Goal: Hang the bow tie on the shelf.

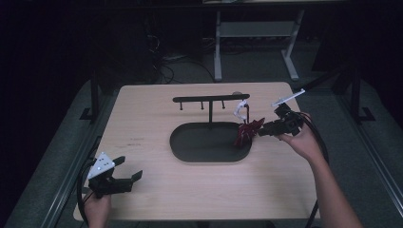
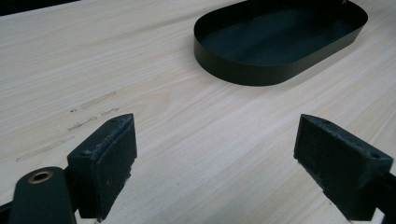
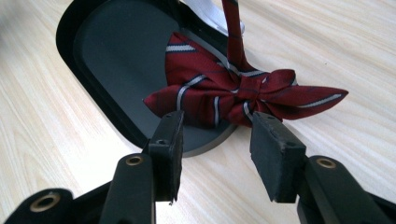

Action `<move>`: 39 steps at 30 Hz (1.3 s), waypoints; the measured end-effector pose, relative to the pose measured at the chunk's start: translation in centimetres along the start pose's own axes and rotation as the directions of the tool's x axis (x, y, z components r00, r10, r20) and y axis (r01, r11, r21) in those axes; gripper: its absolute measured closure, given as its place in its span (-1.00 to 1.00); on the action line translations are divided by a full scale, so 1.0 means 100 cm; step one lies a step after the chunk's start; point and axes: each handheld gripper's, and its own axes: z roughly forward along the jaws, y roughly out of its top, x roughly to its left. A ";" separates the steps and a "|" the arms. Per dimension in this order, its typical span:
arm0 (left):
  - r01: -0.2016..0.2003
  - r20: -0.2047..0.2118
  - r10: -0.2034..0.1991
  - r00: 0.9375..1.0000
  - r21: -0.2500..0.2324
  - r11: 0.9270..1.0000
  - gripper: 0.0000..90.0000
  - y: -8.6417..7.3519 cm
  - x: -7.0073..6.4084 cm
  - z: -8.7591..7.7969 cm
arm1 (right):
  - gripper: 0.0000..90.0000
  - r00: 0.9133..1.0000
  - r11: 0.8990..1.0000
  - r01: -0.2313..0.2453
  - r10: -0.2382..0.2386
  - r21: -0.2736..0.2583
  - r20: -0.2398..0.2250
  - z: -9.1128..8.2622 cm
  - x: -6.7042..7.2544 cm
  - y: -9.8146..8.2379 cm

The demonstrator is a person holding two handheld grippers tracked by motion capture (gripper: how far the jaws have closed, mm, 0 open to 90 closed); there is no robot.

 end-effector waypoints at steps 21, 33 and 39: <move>-0.009 0.001 0.009 1.000 0.005 1.000 -0.71 0.001 -0.001 0.000 | 0.15 0.999 1.000 -0.027 0.027 0.000 -0.030 0.002 0.000 -0.026; -0.007 -0.002 0.007 1.000 0.010 1.000 -0.71 0.000 -0.001 0.001 | 0.10 0.999 0.999 -0.034 0.034 -0.015 -0.023 -0.002 0.002 -0.048; -0.008 -0.002 0.008 1.000 0.014 1.000 -0.71 0.001 -0.001 0.001 | 0.08 0.998 0.999 -0.049 0.048 -0.025 -0.031 -0.002 0.002 -0.062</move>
